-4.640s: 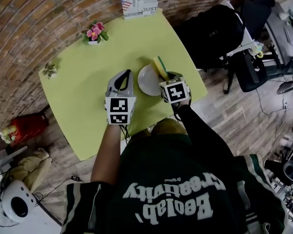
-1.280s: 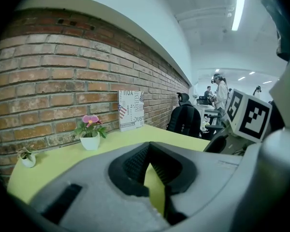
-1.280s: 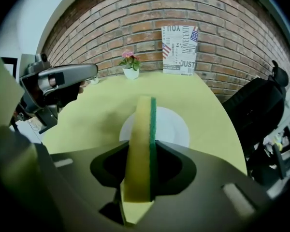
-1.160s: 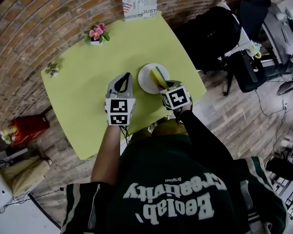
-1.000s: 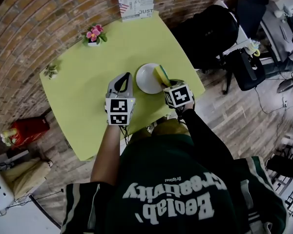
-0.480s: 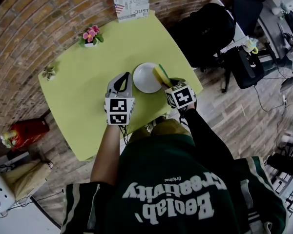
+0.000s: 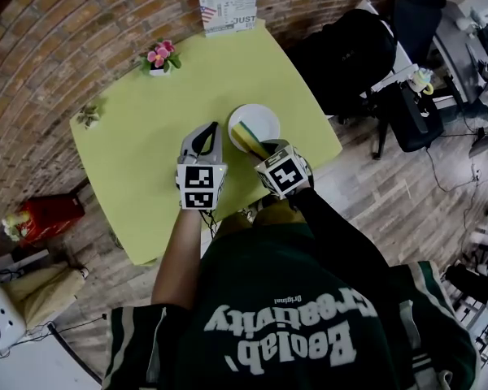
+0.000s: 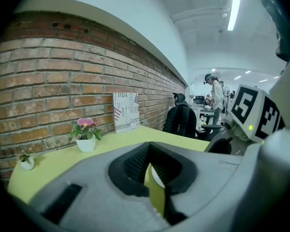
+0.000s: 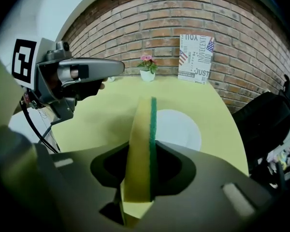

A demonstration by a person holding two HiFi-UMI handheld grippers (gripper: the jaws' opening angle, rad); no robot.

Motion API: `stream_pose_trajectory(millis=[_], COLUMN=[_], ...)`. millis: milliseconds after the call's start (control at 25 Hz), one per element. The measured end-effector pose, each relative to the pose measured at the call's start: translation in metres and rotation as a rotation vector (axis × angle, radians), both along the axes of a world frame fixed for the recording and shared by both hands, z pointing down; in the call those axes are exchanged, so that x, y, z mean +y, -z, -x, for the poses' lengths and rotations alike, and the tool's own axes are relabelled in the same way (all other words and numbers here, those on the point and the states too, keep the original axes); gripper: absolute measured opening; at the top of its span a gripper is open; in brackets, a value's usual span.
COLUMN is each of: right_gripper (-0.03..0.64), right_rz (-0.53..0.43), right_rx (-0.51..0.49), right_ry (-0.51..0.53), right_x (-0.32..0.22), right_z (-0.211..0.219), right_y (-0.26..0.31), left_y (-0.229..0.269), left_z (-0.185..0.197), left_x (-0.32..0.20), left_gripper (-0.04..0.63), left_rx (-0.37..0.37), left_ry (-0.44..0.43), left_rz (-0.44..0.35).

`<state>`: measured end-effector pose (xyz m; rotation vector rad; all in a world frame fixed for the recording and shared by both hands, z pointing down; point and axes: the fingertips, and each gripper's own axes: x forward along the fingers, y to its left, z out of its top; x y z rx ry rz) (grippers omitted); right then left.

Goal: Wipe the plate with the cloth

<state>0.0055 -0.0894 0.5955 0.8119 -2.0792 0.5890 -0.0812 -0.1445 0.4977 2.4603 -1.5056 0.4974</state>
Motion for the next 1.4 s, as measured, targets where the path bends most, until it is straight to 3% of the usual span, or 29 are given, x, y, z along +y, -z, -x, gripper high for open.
stream_pose_trajectory(millis=[400, 1080, 1400], right_gripper=[0.137, 0.137, 0.137], right_rz=[0.043, 0.034, 0.014], right_rx=[0.025, 0.122, 0.117], right_ry=[0.016, -0.246, -0.244], right_x=[0.008, -0.021, -0.024], right_z=[0.011, -0.089, -0.091], right_y=[-0.011, -0.01, -0.009], left_y=[-0.002, -0.003, -0.008], left_z=[0.013, -0.02, -0.027], left_x=[0.004, -0.005, 0.0], left_gripper=[0.006, 0.006, 0.006], left_rx=[-0.004, -0.002, 0.0], left_ry=[0.011, -0.056, -0.067], left_rz=[0.005, 0.008, 0.019])
